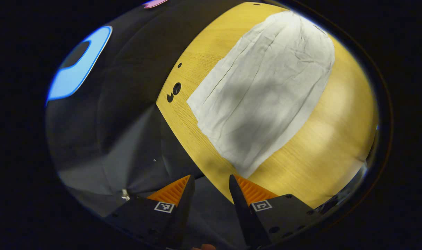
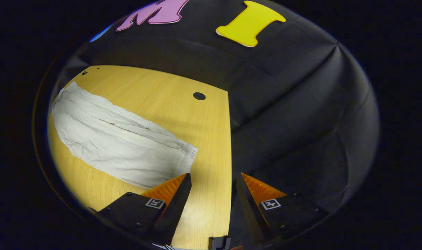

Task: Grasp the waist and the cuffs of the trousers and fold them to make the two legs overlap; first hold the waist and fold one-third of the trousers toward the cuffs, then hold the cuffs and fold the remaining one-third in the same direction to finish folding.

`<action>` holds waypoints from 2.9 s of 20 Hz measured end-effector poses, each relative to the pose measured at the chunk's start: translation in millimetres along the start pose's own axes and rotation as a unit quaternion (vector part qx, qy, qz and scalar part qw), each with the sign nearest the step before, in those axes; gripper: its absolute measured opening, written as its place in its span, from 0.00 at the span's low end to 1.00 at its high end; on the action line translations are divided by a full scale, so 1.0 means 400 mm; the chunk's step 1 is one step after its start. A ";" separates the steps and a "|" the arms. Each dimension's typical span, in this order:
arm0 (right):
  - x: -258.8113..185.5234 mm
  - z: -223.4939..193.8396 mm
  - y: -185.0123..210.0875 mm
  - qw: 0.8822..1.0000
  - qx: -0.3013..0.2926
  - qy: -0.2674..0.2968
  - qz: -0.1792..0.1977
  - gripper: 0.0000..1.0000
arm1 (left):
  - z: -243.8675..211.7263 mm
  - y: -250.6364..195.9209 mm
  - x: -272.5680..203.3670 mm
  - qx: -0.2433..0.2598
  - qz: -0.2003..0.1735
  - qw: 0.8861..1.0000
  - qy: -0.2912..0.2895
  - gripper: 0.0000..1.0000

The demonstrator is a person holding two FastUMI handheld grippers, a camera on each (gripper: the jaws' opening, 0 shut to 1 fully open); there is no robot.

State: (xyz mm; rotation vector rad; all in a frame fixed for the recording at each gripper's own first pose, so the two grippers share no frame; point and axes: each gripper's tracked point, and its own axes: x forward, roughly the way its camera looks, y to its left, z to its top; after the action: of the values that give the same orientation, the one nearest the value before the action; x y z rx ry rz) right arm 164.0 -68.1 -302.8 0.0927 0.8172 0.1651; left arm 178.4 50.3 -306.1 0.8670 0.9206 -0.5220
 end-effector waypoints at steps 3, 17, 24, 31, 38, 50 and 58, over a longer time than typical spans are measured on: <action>-0.059 -0.072 0.021 0.996 0.076 0.035 0.015 0.84 | -0.020 -0.100 -0.025 -0.115 -0.081 0.990 0.014 0.67; 0.087 -0.097 0.318 0.797 0.599 0.032 0.074 0.85 | 0.256 -0.175 -0.109 -0.548 -0.144 0.799 -0.203 0.69; 0.175 -0.080 0.277 0.690 0.722 -0.033 0.040 0.80 | 0.259 -0.202 -0.075 -0.652 -0.146 0.711 -0.220 0.74; 0.168 -0.100 0.263 0.744 0.662 -0.084 0.028 0.08 | 0.282 -0.271 -0.033 -0.672 -0.165 0.691 -0.207 0.74; 0.066 -0.043 0.163 0.791 0.593 -0.149 -0.002 0.08 | 0.293 -0.281 -0.005 -0.677 -0.178 0.684 -0.206 0.74; -0.103 0.321 0.316 0.887 0.388 -0.235 0.085 0.08 | 0.306 -0.307 -0.027 -0.670 -0.198 0.684 -0.212 0.74; -0.156 0.429 0.771 0.901 0.306 -0.224 0.211 0.08 | 0.305 -0.328 -0.038 -0.695 -0.216 0.653 -0.211 0.74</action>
State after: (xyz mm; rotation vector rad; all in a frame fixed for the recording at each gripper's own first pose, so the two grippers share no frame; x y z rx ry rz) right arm 213.6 220.6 -96.3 0.8781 0.3507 0.2780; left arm 133.6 -123.8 -309.2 -0.8926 0.7839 -0.2412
